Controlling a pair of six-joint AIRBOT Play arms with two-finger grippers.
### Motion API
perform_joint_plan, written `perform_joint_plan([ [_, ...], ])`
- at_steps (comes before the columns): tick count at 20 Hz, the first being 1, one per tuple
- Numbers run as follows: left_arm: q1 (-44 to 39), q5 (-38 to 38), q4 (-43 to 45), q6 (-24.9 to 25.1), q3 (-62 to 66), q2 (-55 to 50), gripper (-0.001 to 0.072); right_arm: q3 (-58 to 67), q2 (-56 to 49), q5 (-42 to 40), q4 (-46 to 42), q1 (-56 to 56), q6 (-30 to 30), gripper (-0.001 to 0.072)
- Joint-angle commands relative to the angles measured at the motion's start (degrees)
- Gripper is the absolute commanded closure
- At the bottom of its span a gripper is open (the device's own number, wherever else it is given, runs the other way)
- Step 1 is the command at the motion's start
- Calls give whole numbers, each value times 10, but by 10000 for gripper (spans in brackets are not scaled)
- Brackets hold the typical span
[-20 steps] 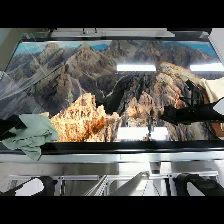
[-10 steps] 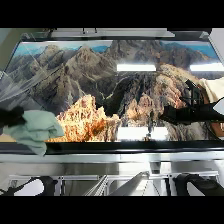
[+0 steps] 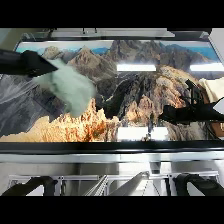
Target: Fold the shirts.
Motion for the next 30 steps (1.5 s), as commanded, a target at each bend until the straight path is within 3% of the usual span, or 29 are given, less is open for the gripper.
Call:
perform_joint_plan([
  [1,-91,6,-18,-1,22,-14,693,0,0,0,1,0,0,697],
  [4,-126,6,-18,-1,22,-63,688,0,0,0,1,0,0,697],
  [7,-122,5,-19,-12,22,-103,33,0,0,11,0,0,-1,688],
  [8,-111,-1,-18,-16,22,-111,-11,0,0,21,0,0,-10,686],
  [9,-97,-10,-15,-17,22,-115,-11,0,0,27,-2,0,-16,614],
  [10,-79,-30,-14,-25,22,-119,-10,0,0,29,-6,0,-15,342],
  [11,-64,-54,-12,-33,20,-122,-10,0,0,28,-7,0,-16,230],
  [13,-48,-93,0,-53,-23,-110,-9,0,0,9,-20,-2,-32,234],
  [16,-67,-83,-1,-55,-183,-56,-9,11,-20,-34,-34,-41,-51,233],
  [22,-221,126,-21,-94,-470,37,0,73,-150,-32,-33,-151,-119,232],
  [26,-297,236,-105,-80,-509,-5,1,90,-220,-32,-10,-157,-166,232],
  [30,-350,259,-109,-62,-458,-100,1,101,-254,-32,12,-157,-202,233],
])
